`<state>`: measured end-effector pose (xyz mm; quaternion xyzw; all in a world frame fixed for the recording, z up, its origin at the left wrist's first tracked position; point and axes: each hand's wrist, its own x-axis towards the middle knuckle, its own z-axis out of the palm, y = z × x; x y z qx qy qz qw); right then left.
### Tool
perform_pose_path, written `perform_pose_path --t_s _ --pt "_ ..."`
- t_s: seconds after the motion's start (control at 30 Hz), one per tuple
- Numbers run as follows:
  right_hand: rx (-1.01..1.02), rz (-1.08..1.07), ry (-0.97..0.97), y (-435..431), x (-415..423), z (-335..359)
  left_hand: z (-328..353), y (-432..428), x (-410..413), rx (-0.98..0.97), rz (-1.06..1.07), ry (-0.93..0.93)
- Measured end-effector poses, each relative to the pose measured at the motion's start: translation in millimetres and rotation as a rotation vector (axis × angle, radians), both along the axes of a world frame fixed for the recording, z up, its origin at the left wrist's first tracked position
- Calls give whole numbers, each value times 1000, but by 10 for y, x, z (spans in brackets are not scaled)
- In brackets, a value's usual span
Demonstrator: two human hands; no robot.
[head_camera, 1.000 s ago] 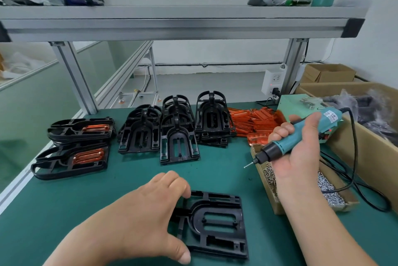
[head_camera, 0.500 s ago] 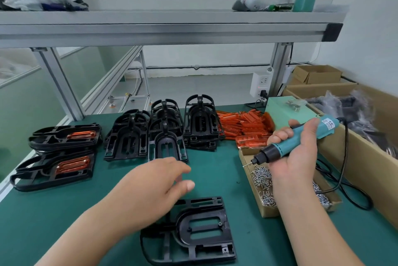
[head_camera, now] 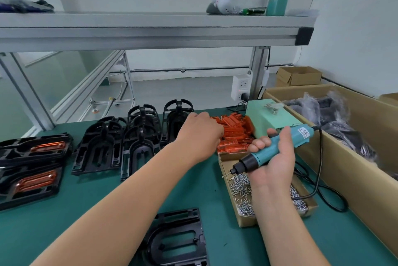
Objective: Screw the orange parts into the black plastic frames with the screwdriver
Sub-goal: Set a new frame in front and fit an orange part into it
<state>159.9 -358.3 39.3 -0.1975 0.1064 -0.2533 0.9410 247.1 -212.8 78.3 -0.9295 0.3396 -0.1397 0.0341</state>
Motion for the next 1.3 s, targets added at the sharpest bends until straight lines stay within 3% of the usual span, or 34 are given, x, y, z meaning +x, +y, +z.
perform_pose_path --t_s 0.17,0.3,0.6,0.83,1.03,1.17,1.3 --pt "7 17 58 -6 26 -34 -110 -242 212 167 6 56" --pt "34 20 67 -12 47 -42 -144 -323 288 183 24 103" --pt "31 18 55 -31 48 -58 -164 -350 275 -28 73 178" --pt "27 0 66 -40 43 -17 95 -85 22 -240 152 -27" --pt "25 9 70 -30 2 8 188 717 -666 -708 133 335" --pt "-17 46 51 39 -12 14 -19 1326 -1171 -687 170 566" --pt "-61 65 30 130 -58 8 -171 1572 -1462 -710 156 612"
